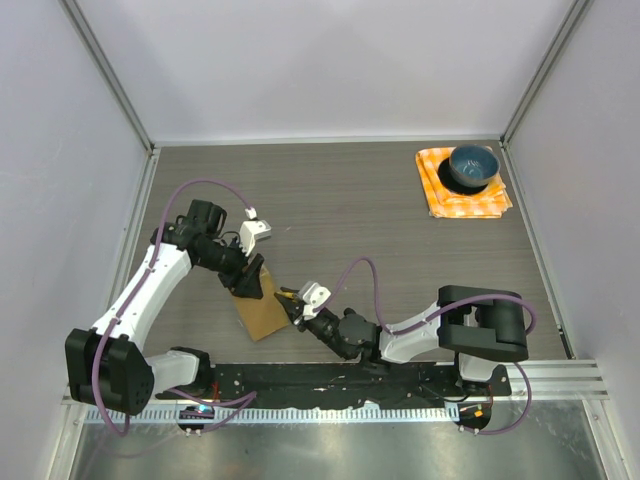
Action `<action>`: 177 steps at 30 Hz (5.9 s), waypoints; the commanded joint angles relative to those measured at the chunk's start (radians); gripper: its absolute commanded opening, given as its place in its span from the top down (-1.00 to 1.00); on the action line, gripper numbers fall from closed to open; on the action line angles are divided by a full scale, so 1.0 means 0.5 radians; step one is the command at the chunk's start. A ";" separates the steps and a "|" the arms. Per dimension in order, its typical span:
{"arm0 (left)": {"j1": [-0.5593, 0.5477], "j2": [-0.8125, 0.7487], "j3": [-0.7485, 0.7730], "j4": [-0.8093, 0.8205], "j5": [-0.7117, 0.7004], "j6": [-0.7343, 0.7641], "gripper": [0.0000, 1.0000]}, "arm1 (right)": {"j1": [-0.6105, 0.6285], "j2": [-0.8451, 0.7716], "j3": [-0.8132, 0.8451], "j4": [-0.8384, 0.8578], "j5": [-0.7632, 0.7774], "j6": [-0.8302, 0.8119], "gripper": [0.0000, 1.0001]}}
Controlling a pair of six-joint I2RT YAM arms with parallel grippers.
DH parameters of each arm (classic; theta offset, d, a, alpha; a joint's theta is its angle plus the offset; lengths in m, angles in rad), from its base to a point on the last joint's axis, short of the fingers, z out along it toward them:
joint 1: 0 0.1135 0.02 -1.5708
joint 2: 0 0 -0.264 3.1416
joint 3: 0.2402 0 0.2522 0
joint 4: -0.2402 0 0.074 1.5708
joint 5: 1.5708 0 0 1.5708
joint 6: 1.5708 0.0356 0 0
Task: Unpack the express box
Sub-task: Cut the express box at the center of the board.
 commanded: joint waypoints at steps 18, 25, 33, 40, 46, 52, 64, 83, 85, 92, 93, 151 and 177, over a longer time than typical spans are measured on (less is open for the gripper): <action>0.012 -0.032 -0.001 0.227 -0.049 -0.220 0.07 | 0.059 0.317 0.041 0.502 0.182 0.136 0.99; 0.024 -0.063 -0.038 0.224 -0.071 -0.198 0.10 | 0.117 0.348 -0.042 0.388 0.259 0.136 0.99; 0.030 -0.078 -0.016 0.193 -0.046 -0.189 0.12 | 0.136 0.425 -0.018 0.287 0.271 0.130 0.99; 0.039 -0.099 -0.038 0.212 -0.067 -0.208 0.12 | 0.136 0.523 -0.002 0.204 0.271 0.170 0.99; 0.046 -0.106 -0.041 0.239 -0.074 -0.217 0.11 | 0.145 0.502 -0.045 0.069 0.249 0.259 0.99; 0.043 -0.084 -0.035 0.258 -0.077 -0.229 0.11 | 0.166 0.535 -0.064 -0.057 0.228 0.314 0.99; 0.046 -0.072 -0.019 0.270 -0.101 -0.250 0.12 | 0.234 0.633 -0.057 -0.213 0.252 0.375 0.99; 0.067 -0.035 -0.019 0.301 -0.132 -0.244 0.14 | 0.323 0.520 -0.205 -0.434 0.203 0.593 0.99; 0.067 -0.038 -0.037 0.319 -0.117 -0.257 0.14 | 0.323 0.520 -0.193 -0.459 0.197 0.593 0.99; 0.067 -0.053 -0.044 0.319 -0.114 -0.260 0.14 | 0.323 0.590 -0.140 -0.441 0.209 0.556 0.98; 0.067 -0.053 -0.041 0.316 -0.113 -0.260 0.15 | 0.323 0.609 -0.113 -0.438 0.206 0.550 0.99; 0.294 0.075 -0.044 0.310 -0.101 -0.036 0.20 | 0.366 0.581 -0.039 -1.174 0.099 0.851 0.99; 0.414 0.137 0.008 0.325 -0.126 0.062 0.22 | 0.329 0.569 -0.002 -1.468 -0.165 1.059 0.99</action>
